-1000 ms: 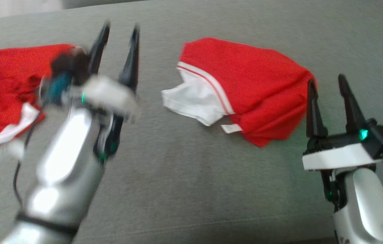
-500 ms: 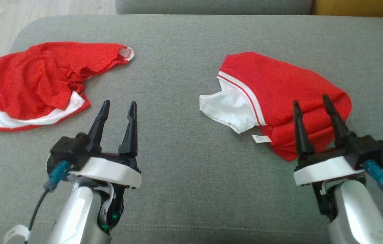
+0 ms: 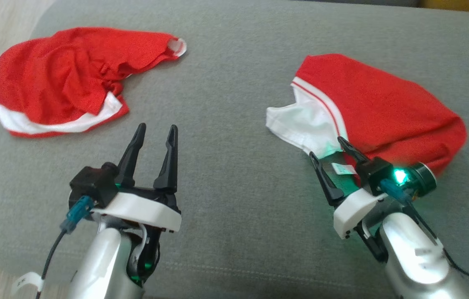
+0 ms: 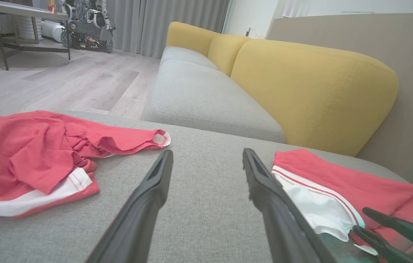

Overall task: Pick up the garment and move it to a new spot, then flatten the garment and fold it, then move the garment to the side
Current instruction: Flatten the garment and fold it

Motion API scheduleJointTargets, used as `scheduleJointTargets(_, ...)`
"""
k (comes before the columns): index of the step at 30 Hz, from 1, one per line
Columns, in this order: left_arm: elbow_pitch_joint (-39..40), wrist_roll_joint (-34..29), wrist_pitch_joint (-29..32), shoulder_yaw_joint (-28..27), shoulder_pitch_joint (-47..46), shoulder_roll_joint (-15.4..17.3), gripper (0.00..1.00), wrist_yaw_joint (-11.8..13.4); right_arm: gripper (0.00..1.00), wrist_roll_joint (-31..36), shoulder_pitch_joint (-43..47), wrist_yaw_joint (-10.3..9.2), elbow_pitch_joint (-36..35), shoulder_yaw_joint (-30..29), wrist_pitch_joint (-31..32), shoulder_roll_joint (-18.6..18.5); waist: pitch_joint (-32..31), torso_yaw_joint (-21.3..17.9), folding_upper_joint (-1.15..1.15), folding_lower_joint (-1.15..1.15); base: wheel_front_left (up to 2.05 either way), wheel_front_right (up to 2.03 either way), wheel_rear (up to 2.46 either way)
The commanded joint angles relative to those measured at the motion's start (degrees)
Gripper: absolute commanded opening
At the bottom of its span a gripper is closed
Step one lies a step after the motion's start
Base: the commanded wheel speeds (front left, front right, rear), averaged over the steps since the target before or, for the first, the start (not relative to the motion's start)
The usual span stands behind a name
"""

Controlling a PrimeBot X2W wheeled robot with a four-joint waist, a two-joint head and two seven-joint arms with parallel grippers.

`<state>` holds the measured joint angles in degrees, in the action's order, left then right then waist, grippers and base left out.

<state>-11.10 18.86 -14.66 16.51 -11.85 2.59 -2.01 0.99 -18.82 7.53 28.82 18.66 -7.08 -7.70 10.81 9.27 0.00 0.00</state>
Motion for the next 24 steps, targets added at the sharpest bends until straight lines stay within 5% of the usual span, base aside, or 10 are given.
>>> scheduleJointTargets(1,1.9,0.5,-0.3,-1.2,-2.4,0.3,1.0,0.3,1.0,-0.1,-2.5,-0.04,0.1,2.1,0.4,-0.4,1.1,1.3,0.0,0.0,0.0,0.0,0.0)
scheduleJointTargets(11,2.5,2.4,-0.3,0.8,-3.5,0.3,1.0,1.8,1.0,0.3,-8.1,-0.04,10.3,4.6,1.6,-2.6,3.6,3.9,0.0,0.0,0.0,0.0,0.0)
scheduleJointTargets(12,2.6,2.5,-0.3,0.9,-3.6,0.3,1.0,1.9,0.55,0.3,-8.6,-0.04,11.1,4.6,1.7,-2.6,3.7,4.1,0.0,0.0,0.0,0.0,0.0)
scheduleJointTargets(13,2.6,2.6,-0.3,1.1,-3.6,0.3,1.0,2.0,0.0,0.5,-9.0,-0.04,11.8,4.6,1.5,-2.7,3.8,4.2,0.0,0.0,0.0,0.0,0.0)
scheduleJointTargets(24,1.8,2.2,-0.3,1.2,-3.0,0.3,1.0,2.1,0.0,-1.6,-11.7,-0.04,11.4,3.4,-5.1,1.0,1.2,3.3,0.0,0.0,0.0,0.0,0.0)
